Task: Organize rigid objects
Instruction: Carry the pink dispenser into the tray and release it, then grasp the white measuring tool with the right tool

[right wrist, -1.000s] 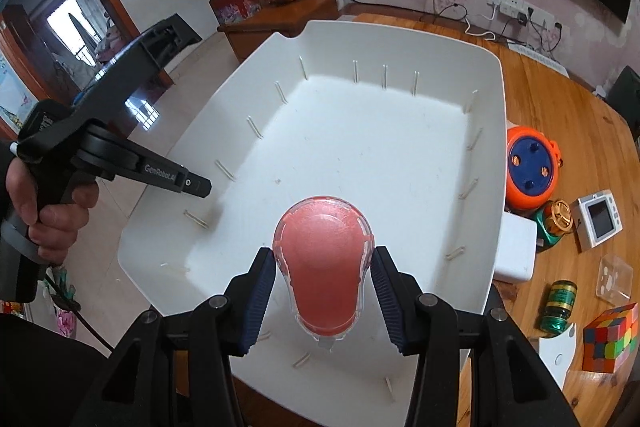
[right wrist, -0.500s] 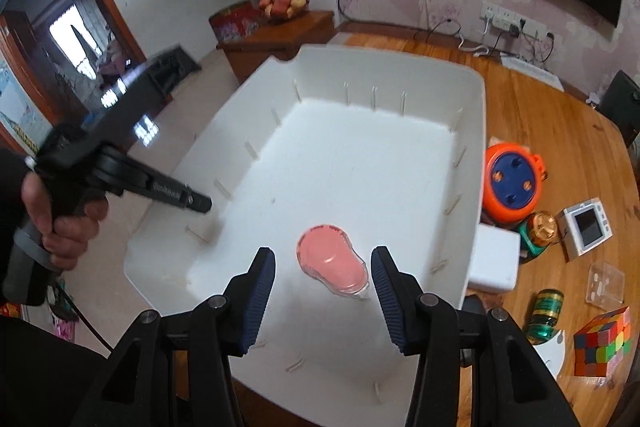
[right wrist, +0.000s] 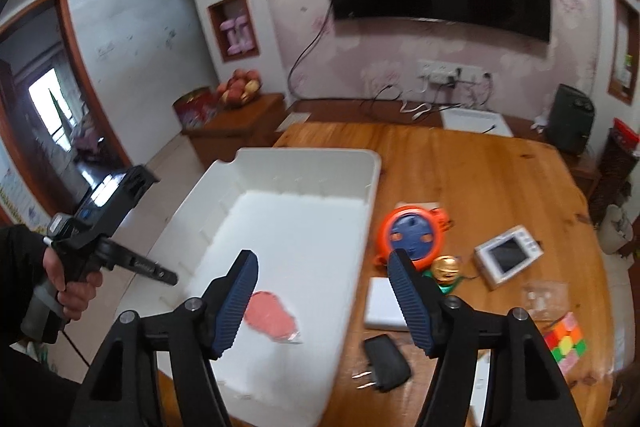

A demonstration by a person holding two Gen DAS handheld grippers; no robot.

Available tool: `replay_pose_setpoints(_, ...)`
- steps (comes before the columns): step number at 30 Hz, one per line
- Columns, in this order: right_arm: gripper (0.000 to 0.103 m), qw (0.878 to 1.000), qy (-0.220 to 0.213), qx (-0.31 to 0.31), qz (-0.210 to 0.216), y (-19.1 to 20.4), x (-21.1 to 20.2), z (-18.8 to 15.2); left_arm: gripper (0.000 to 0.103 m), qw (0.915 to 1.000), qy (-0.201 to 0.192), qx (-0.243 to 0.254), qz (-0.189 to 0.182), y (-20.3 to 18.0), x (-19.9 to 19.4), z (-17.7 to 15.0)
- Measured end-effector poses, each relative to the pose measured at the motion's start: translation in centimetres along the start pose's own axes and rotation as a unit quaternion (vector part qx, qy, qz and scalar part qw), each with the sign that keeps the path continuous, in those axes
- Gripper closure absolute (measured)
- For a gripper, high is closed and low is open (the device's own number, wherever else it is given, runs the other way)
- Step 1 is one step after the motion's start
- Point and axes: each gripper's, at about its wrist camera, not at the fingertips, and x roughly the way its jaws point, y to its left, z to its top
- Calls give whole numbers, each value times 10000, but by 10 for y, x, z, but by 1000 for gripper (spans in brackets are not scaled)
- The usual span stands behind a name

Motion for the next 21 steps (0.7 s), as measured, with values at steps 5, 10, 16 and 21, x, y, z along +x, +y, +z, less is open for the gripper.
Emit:
replay_pose_setpoints(5, 31, 9996, -87, 86, -245, -25, -11, -7, 101, 10000, 27, -54, 29, -1, 1, 0)
replay_pose_setpoints(10, 31, 9988, -65, 178, -462, -52, -17, -22, 101, 9998, 7, -195, 39, 0, 1, 0)
replay_pose_setpoints(16, 31, 9977, 179, 124, -636, -75, -13, -45, 101, 9995, -43, -311, 52, 2, 1, 1)
replay_pose_setpoints(21, 31, 9961, 505, -86, -721, -88, -4, -67, 100, 9990, -30, -435, -2, 7, 1, -1)
